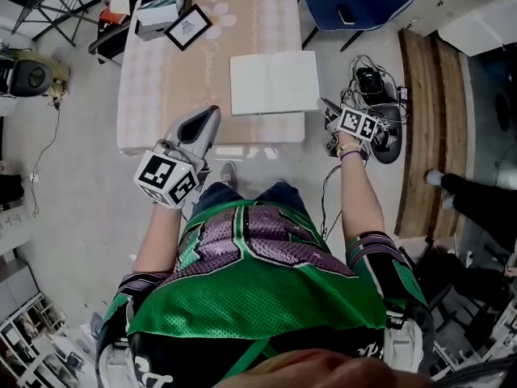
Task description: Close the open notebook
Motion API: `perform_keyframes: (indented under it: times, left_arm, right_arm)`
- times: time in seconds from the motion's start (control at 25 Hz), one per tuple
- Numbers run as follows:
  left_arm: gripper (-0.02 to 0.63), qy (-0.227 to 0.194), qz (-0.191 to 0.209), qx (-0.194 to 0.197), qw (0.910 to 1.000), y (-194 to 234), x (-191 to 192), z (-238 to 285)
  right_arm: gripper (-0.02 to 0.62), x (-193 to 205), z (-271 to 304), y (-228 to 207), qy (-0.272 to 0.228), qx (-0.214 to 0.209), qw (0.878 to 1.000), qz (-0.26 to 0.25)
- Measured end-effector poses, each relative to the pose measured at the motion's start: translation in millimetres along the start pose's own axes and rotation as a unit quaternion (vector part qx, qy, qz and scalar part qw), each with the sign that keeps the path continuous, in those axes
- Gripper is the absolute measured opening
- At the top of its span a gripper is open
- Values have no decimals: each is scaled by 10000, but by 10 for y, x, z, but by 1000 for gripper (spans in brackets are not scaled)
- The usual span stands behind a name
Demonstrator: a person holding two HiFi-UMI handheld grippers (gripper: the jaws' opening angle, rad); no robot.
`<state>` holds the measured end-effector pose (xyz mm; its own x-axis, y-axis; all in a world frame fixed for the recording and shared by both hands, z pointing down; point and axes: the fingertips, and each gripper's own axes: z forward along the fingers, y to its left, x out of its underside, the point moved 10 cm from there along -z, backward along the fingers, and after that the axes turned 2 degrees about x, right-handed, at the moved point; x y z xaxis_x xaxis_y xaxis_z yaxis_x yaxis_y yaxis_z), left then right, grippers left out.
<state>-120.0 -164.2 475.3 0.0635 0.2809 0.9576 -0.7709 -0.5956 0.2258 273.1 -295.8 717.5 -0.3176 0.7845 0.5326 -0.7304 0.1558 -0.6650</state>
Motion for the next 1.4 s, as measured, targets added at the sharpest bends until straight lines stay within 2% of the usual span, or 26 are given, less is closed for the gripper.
perform_keyframes:
  times: [0.24,0.64,1.0,1.24,1.4]
  left_arm:
    - [13,-140,0,68,9999,53,-32,-131]
    - [14,-338,-98,142,9993,199,-54,-324]
    - [14,-375,-137,184,9990,387,-73,-445]
    - [14,-373,-183,95,9991,519,-68,-576]
    - [13,-398,-221,41,9990,611,-77,-672]
  right_arm:
    - [28,-41,-75,269,-170,31,9994,-299]
    - [20,-71,-131,790,-387,94,9960,-796]
    - [20,17,44,1395,-426,-290,9917,-1180]
    - [23,161,300,1766,-198,-551,9883,-1407]
    - [25,302,477,1918,-76,-569,9874,-1477]
